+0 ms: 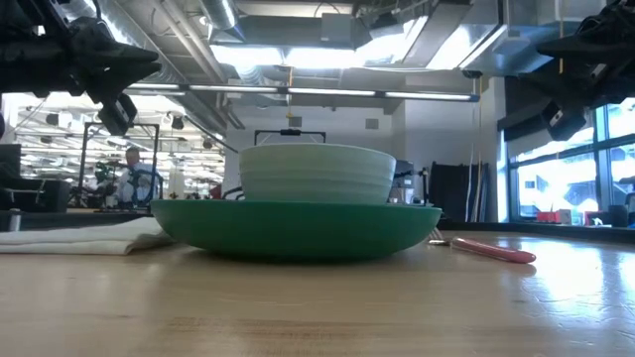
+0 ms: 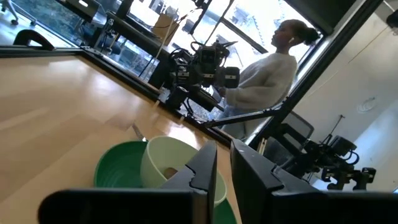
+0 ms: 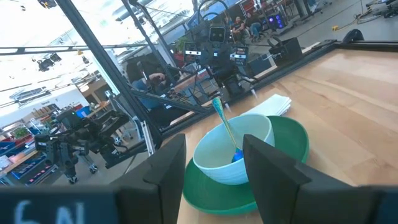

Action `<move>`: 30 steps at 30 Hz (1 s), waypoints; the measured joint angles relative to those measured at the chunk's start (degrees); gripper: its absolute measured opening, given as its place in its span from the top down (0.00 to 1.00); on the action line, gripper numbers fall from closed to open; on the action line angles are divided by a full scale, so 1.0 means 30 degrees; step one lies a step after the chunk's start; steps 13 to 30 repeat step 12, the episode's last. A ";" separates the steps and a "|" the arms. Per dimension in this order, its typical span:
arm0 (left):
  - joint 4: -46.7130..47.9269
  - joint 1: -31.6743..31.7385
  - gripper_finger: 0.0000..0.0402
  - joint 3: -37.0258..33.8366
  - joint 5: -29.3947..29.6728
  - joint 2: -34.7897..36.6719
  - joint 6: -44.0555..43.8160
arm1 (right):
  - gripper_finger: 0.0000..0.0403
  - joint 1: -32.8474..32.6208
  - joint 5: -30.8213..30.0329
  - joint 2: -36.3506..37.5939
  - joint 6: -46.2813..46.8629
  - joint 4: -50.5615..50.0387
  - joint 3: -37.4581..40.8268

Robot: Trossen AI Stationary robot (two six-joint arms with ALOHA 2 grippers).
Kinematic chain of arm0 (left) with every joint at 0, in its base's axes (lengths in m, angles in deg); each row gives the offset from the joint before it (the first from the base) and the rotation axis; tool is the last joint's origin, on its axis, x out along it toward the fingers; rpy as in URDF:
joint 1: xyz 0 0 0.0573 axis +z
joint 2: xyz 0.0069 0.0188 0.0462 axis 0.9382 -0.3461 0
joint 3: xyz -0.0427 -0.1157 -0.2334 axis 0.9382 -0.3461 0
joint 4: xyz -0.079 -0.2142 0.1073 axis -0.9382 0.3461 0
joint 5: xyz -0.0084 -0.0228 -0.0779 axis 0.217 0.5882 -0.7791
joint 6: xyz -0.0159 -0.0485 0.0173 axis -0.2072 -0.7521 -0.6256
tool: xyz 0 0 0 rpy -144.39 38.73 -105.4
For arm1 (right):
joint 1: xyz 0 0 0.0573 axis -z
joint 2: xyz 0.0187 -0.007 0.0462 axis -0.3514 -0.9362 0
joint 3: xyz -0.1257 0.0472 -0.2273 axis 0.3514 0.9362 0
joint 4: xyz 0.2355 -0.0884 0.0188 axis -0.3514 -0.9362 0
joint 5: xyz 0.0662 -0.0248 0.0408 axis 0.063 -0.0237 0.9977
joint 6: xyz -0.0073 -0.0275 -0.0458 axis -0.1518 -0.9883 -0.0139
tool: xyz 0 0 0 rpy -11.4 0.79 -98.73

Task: Set table place
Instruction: Return to Home Position

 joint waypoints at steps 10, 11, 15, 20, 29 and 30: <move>0.0000 0.0003 0.93 0.0000 0.0000 0.0000 0.0000 | 0.60 0.0002 0.0000 0.0000 -0.0004 0.0000 0.0000; 0.0000 0.0000 0.94 0.0000 0.0001 0.0000 0.0000 | 0.60 0.0001 0.0000 0.0000 -0.0022 0.0000 0.0000; 0.0007 0.0001 0.94 0.0000 0.0001 0.0000 0.0000 | 0.60 0.0000 0.0000 0.0000 -0.0020 -0.0005 0.0000; 0.0007 0.0001 0.94 0.0000 0.0001 0.0000 0.0000 | 0.60 0.0000 0.0000 0.0000 -0.0020 -0.0005 0.0000; 0.0007 0.0001 0.94 0.0000 0.0001 0.0000 0.0000 | 0.60 0.0000 0.0000 0.0000 -0.0020 -0.0005 0.0000; 0.0007 0.0001 0.94 0.0000 0.0001 0.0000 0.0000 | 0.60 0.0000 0.0000 0.0000 -0.0020 -0.0005 0.0000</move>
